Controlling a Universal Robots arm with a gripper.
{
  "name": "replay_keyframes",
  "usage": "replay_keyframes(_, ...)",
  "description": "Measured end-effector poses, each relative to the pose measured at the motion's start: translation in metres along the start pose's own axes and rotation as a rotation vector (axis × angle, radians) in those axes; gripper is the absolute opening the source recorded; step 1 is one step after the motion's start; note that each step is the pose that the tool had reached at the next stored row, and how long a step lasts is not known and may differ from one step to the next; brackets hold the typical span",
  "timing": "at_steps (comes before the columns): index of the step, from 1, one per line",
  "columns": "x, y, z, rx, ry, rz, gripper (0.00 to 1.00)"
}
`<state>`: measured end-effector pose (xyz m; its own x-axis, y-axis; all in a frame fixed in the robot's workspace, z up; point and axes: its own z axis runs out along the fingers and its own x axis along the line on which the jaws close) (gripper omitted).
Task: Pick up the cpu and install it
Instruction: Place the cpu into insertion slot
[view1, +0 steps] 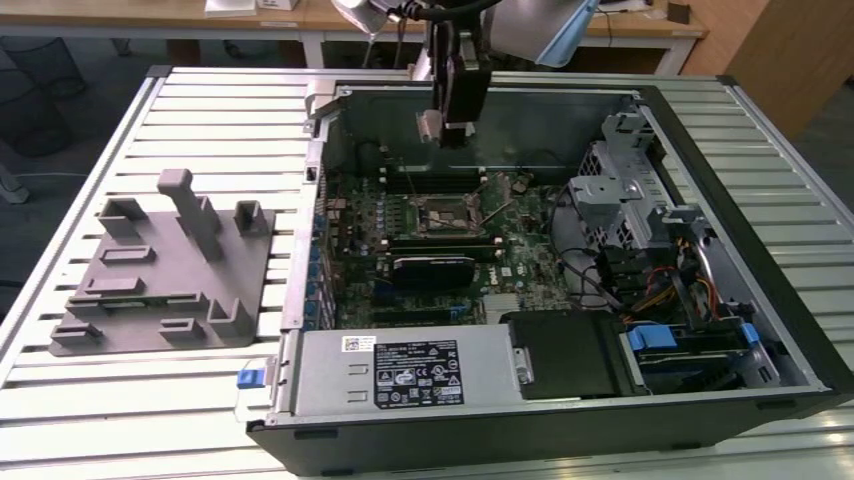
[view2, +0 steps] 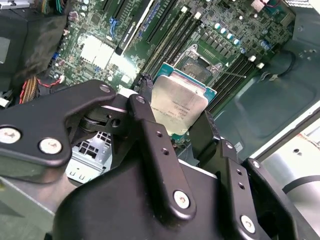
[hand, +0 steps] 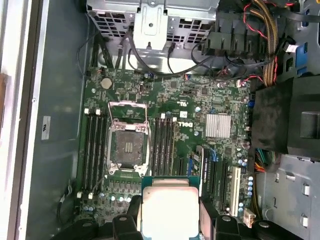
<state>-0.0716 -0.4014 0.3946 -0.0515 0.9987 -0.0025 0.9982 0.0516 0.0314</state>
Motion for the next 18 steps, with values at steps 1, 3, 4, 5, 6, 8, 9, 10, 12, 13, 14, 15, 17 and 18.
replay_keyframes(1, 0.0003, 0.0000, 0.0002, 0.0002, -0.0006, 0.010, 0.54)
replay_keyframes(3, 0.0006, 0.0000, 0.0009, 0.0001, -0.0008, 0.026, 0.54)
replay_keyframes(4, 0.0006, 0.0000, 0.0010, 0.0002, -0.0009, 0.027, 0.54)
replay_keyframes(5, 0.0007, 0.0000, 0.0015, 0.0001, -0.0008, 0.027, 0.54)
replay_keyframes(6, 0.0009, 0.0000, 0.0022, 0.0001, -0.0008, 0.027, 0.54)
replay_keyframes(8, 0.0029, -0.0001, 0.0052, 0.0002, -0.0008, 0.021, 0.54)
replay_keyframes(9, 0.0040, 0.0000, 0.0071, 0.0001, -0.0003, 0.018, 0.54)
replay_keyframes(10, 0.0058, 0.0000, 0.0094, 0.0000, -0.0001, 0.014, 0.54)
replay_keyframes(12, 0.0087, 0.0000, 0.0128, 0.0001, 0.0001, 0.009, 0.54)
replay_keyframes(13, 0.0097, 0.0001, 0.0140, 0.0000, 0.0002, 0.007, 0.54)
replay_keyframes(14, 0.0104, 0.0003, 0.0146, -0.0001, 0.0004, 0.007, 0.54)
replay_keyframes(15, 0.0116, 0.0005, 0.0149, -0.0001, 0.0005, 0.006, 0.54)
replay_keyframes(17, 0.0145, 0.0010, 0.0156, -0.0001, 0.0007, 0.006, 0.54)
replay_keyframes(18, 0.0164, 0.0013, 0.0162, 0.0001, 0.0006, 0.006, 0.54)
